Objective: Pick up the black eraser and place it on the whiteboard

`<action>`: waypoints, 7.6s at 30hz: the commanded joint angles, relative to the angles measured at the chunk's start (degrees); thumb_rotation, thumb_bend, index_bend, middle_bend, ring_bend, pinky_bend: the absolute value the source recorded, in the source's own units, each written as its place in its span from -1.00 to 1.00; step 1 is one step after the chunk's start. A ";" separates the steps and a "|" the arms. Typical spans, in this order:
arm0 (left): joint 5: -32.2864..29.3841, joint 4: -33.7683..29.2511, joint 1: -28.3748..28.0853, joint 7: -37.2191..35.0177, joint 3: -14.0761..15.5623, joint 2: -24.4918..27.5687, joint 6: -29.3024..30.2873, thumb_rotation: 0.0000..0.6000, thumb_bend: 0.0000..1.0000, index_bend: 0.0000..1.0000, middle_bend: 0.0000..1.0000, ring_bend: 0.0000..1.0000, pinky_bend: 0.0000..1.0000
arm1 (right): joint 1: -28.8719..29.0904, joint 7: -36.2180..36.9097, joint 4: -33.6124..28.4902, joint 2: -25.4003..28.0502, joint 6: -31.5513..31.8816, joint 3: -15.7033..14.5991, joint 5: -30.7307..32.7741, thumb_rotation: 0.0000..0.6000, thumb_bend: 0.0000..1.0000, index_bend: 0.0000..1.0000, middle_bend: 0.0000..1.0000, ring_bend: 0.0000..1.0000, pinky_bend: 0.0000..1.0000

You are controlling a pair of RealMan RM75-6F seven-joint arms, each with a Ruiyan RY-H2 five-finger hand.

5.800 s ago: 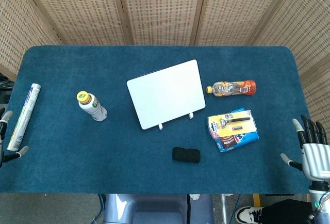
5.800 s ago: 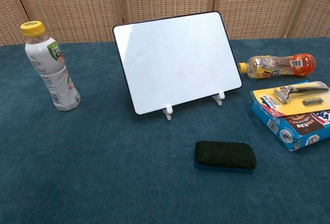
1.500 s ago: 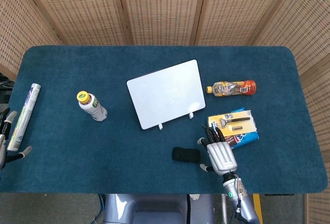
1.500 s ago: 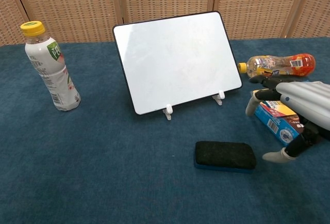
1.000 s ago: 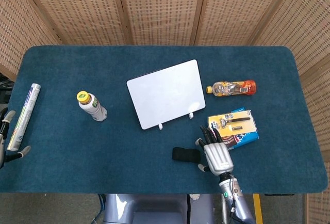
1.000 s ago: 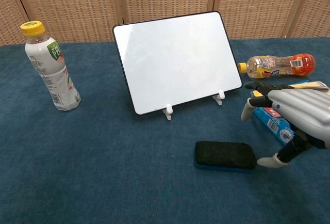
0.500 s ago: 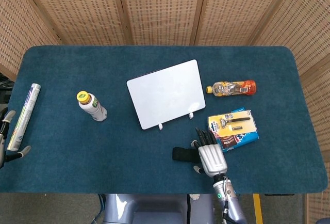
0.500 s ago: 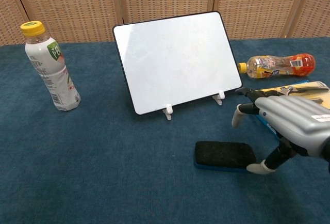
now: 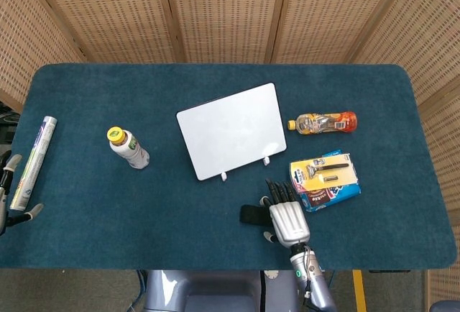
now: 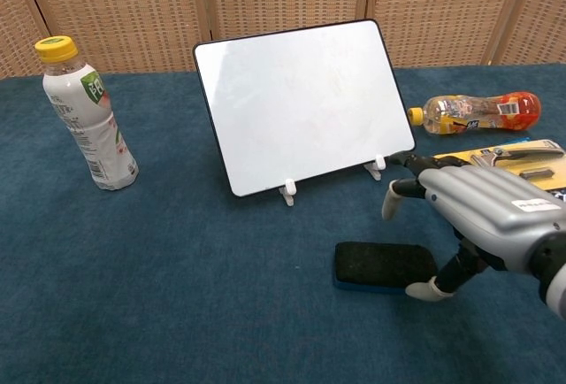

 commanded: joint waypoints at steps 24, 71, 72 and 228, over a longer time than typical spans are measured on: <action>-1.19 -0.31 0.47 -0.30 -0.24 1.20 -0.38 1.00 -0.69 -1.00 -1.00 -1.00 -1.00 | 1.61 3.18 3.04 0.25 -1.98 1.27 3.56 1.00 -0.69 -0.33 -1.00 -1.00 -1.00; -2.78 -0.16 -0.29 0.79 -0.24 1.33 -2.95 1.00 -0.67 -1.00 -1.00 -1.00 -1.00 | 4.13 5.93 7.27 -1.09 -5.09 0.97 7.06 1.00 -0.68 -0.30 -1.00 -1.00 -1.00; -2.78 -0.15 -0.28 0.79 -0.25 1.33 -2.91 1.00 -0.67 -1.00 -1.00 -1.00 -1.00 | 4.15 5.93 7.30 -1.12 -5.07 0.91 7.02 1.00 -0.67 -0.29 -1.00 -1.00 -1.00; -1.29 1.56 -2.00 -0.09 0.72 -0.80 -5.13 1.00 -0.66 -1.00 -1.00 -1.00 -1.00 | 27.01 51.09 49.92 -16.43 -11.17 27.58 8.28 1.00 -0.69 0.09 -0.99 -1.00 -1.00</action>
